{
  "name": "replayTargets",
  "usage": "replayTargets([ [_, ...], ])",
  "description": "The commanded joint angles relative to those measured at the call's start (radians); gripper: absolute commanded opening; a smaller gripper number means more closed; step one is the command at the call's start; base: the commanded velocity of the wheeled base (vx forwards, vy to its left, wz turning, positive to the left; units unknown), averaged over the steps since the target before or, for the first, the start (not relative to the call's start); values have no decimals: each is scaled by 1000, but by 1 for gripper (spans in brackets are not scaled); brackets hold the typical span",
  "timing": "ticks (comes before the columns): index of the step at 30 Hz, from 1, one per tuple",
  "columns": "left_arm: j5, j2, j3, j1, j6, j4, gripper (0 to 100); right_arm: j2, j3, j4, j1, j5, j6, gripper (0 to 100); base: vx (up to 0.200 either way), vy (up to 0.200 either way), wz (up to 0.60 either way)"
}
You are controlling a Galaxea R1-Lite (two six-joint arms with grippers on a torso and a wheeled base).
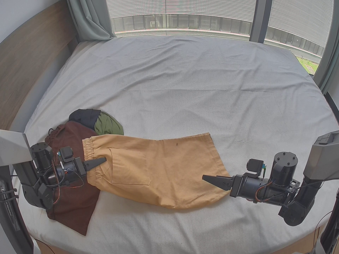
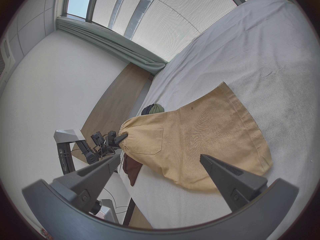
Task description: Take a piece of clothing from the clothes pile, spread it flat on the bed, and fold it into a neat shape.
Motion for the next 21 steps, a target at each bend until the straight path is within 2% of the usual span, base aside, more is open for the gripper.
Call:
replayTargets([
  [1,31,-17,3,-39,-1,0,0,3,0,-1,1,0,-1,100,0,0,0],
  [4,71,-14,-2,-66,-1,0,0,2,0,-1,1,0,-1,100,0,0,0],
  [18,77,12,-42,-180,-4,0,0,2,-2,-1,1,0,-1,100,0,0,0],
  [21,75,10,-48,-203,-34,0,0,2,-2,-1,-3,0,-1,100,0,0,0],
])
